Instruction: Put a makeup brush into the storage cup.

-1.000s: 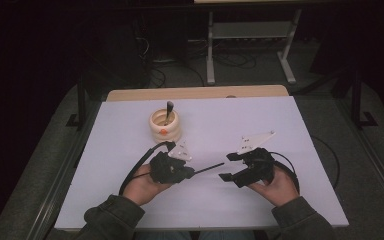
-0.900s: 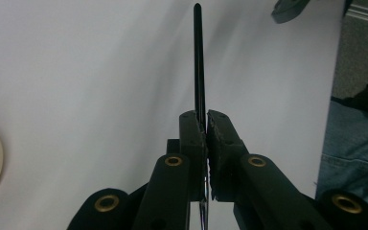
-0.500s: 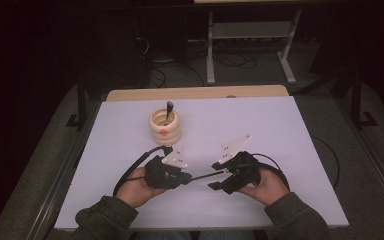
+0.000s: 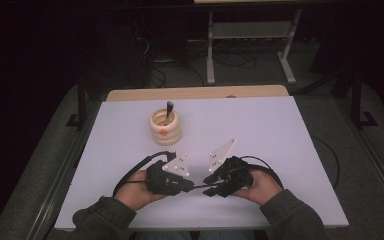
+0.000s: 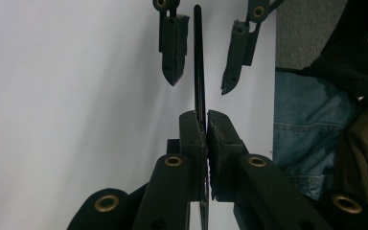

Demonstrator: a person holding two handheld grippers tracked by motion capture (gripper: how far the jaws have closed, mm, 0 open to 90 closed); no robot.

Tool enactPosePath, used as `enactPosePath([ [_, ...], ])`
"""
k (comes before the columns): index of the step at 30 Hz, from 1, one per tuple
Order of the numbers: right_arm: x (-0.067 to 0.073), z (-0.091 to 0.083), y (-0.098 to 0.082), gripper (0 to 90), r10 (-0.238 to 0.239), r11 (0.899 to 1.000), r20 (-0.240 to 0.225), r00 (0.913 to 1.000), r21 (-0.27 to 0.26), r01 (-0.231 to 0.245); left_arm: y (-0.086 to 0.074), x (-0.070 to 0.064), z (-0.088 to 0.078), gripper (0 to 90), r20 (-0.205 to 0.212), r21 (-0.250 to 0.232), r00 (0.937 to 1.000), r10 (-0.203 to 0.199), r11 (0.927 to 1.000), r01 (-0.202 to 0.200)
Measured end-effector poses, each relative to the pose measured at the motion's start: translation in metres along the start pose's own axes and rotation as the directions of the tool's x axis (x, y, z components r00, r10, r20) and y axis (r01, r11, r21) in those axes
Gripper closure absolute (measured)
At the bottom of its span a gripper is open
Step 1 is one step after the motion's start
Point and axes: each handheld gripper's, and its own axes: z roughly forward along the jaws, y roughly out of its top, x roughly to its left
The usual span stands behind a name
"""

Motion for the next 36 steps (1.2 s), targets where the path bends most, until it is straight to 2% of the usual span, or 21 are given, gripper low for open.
enactPosePath([
  [8, 0.0006, 0.0015, 0.0016, 68.8, -0.015, 1.000, -0.049, 0.9987, 0.011, 0.015, 0.0009, -0.0013, 0.0032, 86.0, 0.021, 0.011, 0.9994, 0.029, 0.9995, -0.029],
  [11, 0.0001, 0.0026, 0.0007, 77.0, -0.023, 0.999, -0.064, 0.9977, 0.024, 0.024, 0.0011, -0.0026, 0.0040, 86.0, 0.034, 0.005, 0.9990, 0.028, 0.9996, -0.029],
  [17, 0.0005, 0.0042, 0.0000, 83.9, -0.049, 0.998, -0.090, 0.9947, 0.041, 0.053, 0.0006, -0.0039, 0.0056, 85.7, 0.043, 0.010, 0.9982, 0.043, 0.9990, -0.044],
  [19, 0.0020, 0.0046, 0.0001, 84.3, -0.051, 0.997, -0.098, 0.9939, 0.046, 0.056, -0.0005, -0.0027, 0.0073, 85.2, 0.065, 0.009, 0.9975, 0.028, 0.9995, -0.029],
  [21, 0.0034, 0.0056, 0.0004, 84.4, -0.062, 0.996, -0.093, 0.9937, 0.051, 0.067, -0.0011, -0.0023, 0.0076, 83.0, 0.057, 0.019, 0.9978, 0.035, 0.9991, -0.037],
  [22, 0.0040, 0.0055, 0.0004, 84.4, -0.061, 0.996, -0.092, 0.9939, 0.052, 0.066, -0.0013, -0.0014, 0.0079, 76.6, 0.055, 0.031, 0.9979, 0.034, 0.9989, -0.036],
  [23, 0.0041, 0.0048, -0.0001, 84.4, -0.061, 0.996, -0.090, 0.9941, 0.052, 0.066, -0.0019, -0.0014, 0.0082, 74.7, 0.050, 0.035, 0.9982, 0.034, 0.9987, -0.036],
  [25, 0.0038, 0.0026, -0.0012, 84.4, -0.056, 0.997, -0.082, 0.9950, 0.045, 0.060, -0.0033, -0.0004, 0.0079, 73.0, 0.049, 0.042, 0.9981, 0.037, 0.9984, -0.039],
  [26, 0.0031, 0.0010, -0.0018, 84.4, -0.061, 0.997, -0.076, 0.9952, 0.042, 0.065, -0.0041, -0.0007, 0.0080, 71.9, 0.051, 0.039, 0.9986, 0.016, 0.9991, -0.018],
  [27, 0.0030, -0.0004, -0.0021, 84.4, -0.061, 0.997, -0.075, 0.9953, 0.035, 0.064, -0.0047, 0.0000, 0.0079, 71.8, 0.049, 0.038, 0.9986, 0.020, 0.9990, -0.022],
  [31, 0.0033, -0.0036, -0.0024, 84.4, -0.060, 0.998, -0.072, 0.9956, 0.018, 0.061, -0.0050, 0.0006, 0.0070, 82.5, 0.063, 0.040, 0.9975, 0.034, 0.9985, -0.036],
  [34, 0.0052, -0.0013, -0.0018, 83.0, -0.069, 0.997, -0.073, 0.9949, 0.028, 0.071, -0.0042, -0.0003, 0.0071, 84.8, 0.073, 0.063, 0.9959, 0.054, 0.9963, -0.059],
  [36, 0.0040, -0.0001, -0.0012, 75.4, -0.056, 0.998, -0.069, 0.9960, 0.036, 0.059, -0.0039, -0.0010, 0.0076, 85.1, 0.079, 0.079, 0.9952, 0.058, 0.9948, -0.064],
])
